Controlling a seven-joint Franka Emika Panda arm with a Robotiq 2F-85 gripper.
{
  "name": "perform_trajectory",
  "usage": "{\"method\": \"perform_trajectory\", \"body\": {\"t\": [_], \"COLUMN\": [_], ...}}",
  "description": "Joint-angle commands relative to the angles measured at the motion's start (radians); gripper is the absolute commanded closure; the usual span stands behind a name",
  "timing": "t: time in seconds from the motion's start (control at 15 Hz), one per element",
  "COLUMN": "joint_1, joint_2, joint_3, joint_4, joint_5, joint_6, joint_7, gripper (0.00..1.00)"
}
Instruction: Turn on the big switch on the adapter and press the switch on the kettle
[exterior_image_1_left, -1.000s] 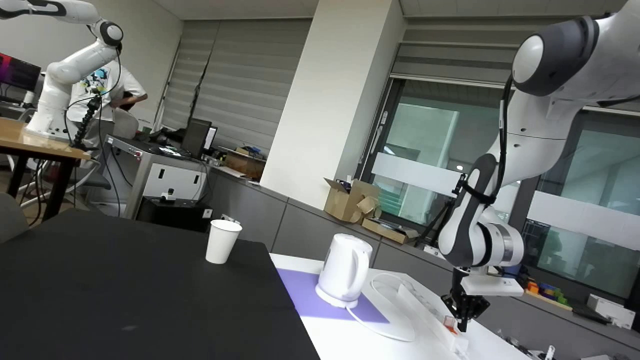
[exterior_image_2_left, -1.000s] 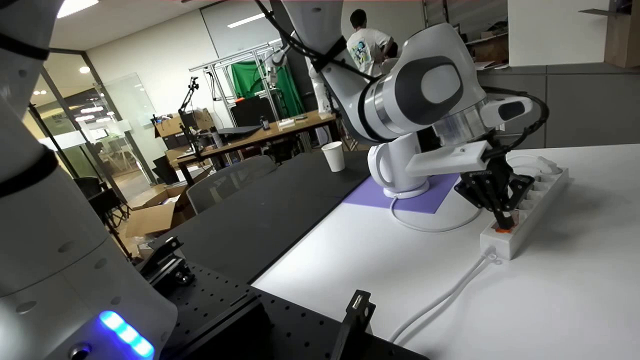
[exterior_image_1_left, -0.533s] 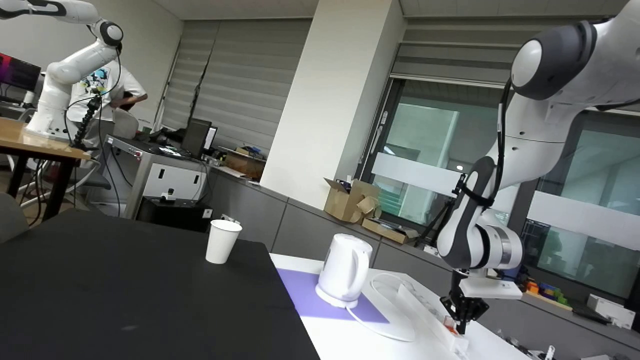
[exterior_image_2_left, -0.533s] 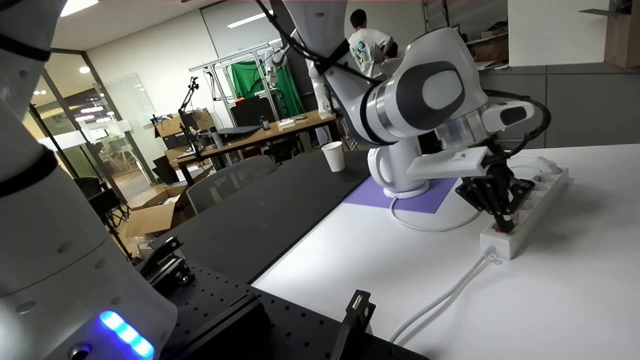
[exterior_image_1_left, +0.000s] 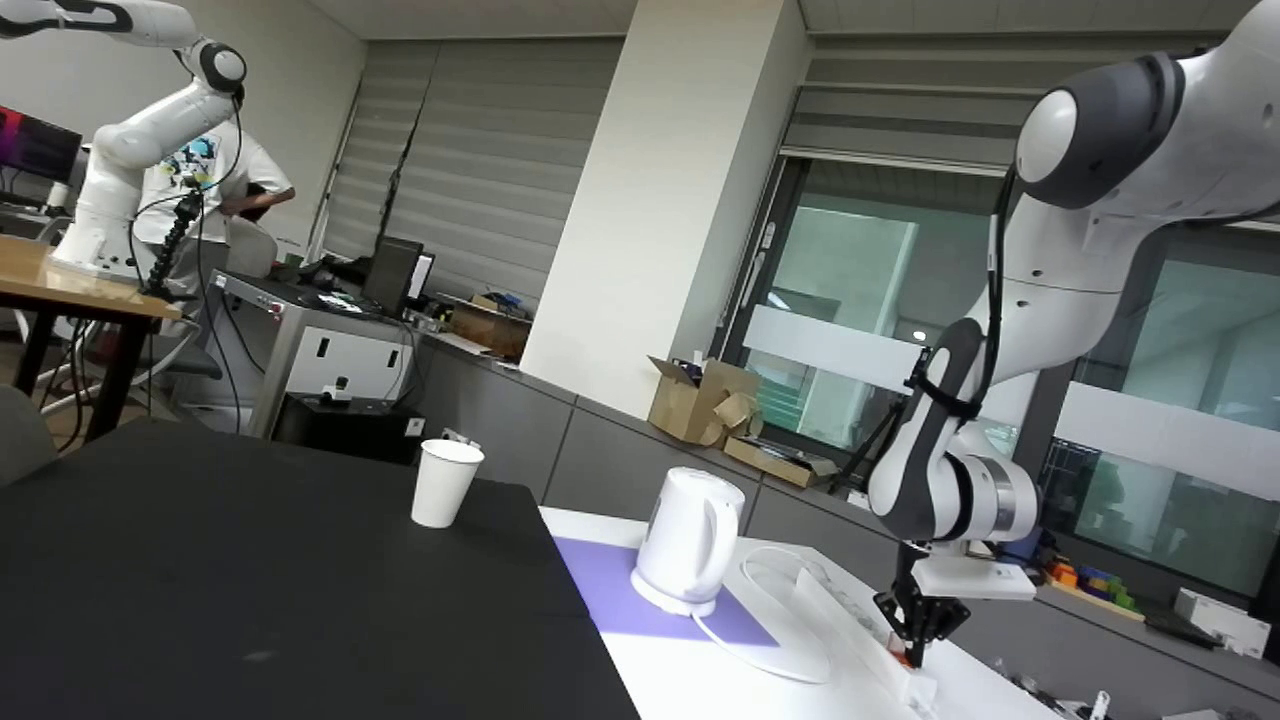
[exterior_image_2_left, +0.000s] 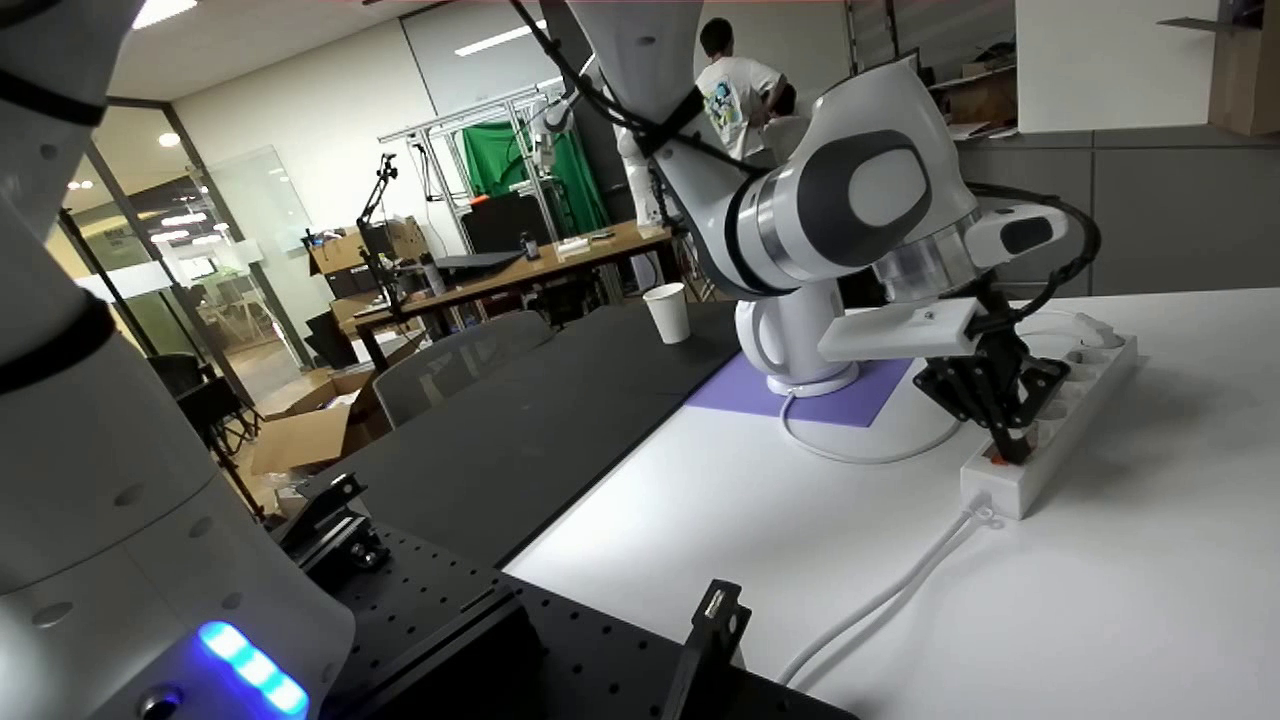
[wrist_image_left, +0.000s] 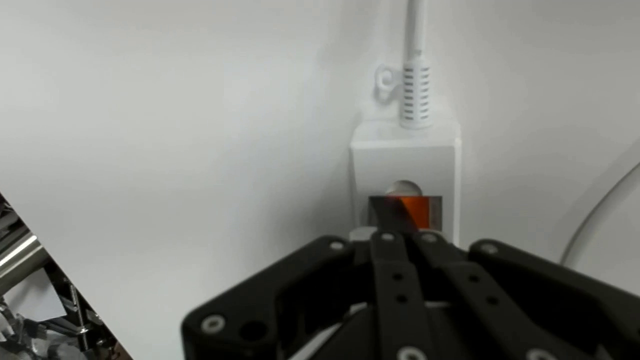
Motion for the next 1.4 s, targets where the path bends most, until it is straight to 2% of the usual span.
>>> {"method": "perform_trajectory", "body": {"t": [0.0, 0.93, 1.13, 1.33], "joint_1": [-0.014, -0.012, -0.075, -0.182], "joint_2": [0.014, 0.033, 0.025, 0.028], "joint_3": [0.014, 0.016, 0.062, 0.122], "joint_4": [0.029, 0.031, 0.056, 0.119], "joint_5": [0.013, 0.014, 0.030, 0.085], "joint_6": [0.002, -0.003, -0.062, -0.178], "joint_7": [-0.002, 0.001, -0.032, -0.076], "gripper": [1.00, 1.00, 1.00, 1.00]}}
